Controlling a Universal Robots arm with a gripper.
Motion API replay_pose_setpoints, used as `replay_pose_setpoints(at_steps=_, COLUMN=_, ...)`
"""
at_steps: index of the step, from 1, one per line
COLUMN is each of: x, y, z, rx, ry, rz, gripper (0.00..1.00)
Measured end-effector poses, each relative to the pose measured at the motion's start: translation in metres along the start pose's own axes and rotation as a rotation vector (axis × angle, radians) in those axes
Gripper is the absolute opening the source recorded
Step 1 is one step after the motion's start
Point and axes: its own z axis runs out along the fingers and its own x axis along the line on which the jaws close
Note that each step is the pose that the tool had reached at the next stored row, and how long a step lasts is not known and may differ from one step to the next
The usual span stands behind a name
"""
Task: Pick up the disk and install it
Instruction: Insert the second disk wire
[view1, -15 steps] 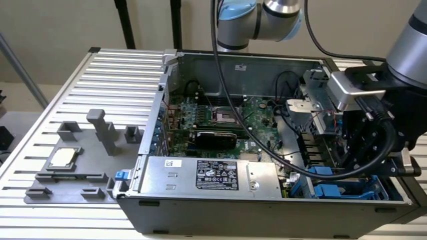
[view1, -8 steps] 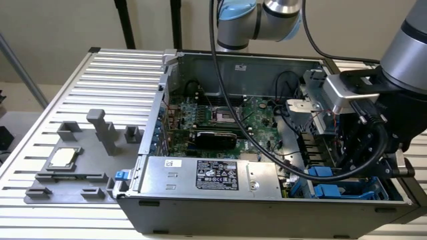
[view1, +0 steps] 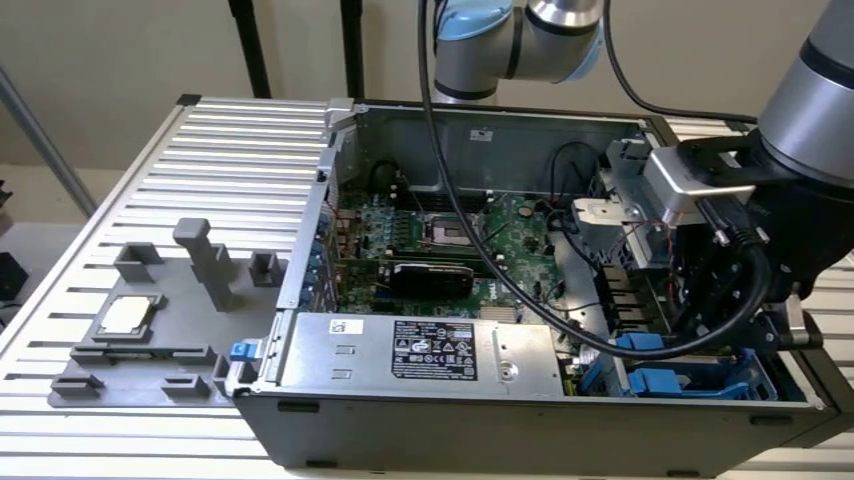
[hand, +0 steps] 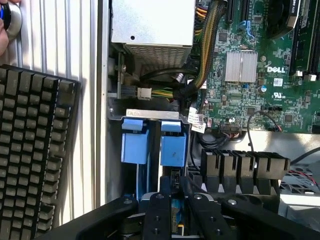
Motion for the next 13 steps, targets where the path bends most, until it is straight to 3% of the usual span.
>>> replay_pose_setpoints(at_steps=5, x=-0.0002, y=-0.0022, z=0.0016, rx=0.0005, ry=-0.0135, rz=-0.008, gripper=0.2)
replay_pose_setpoints(at_steps=13, x=-0.0002, y=-0.0031, z=0.0048, rx=0.0008, ry=-0.0187, rz=-0.015, gripper=0.2)
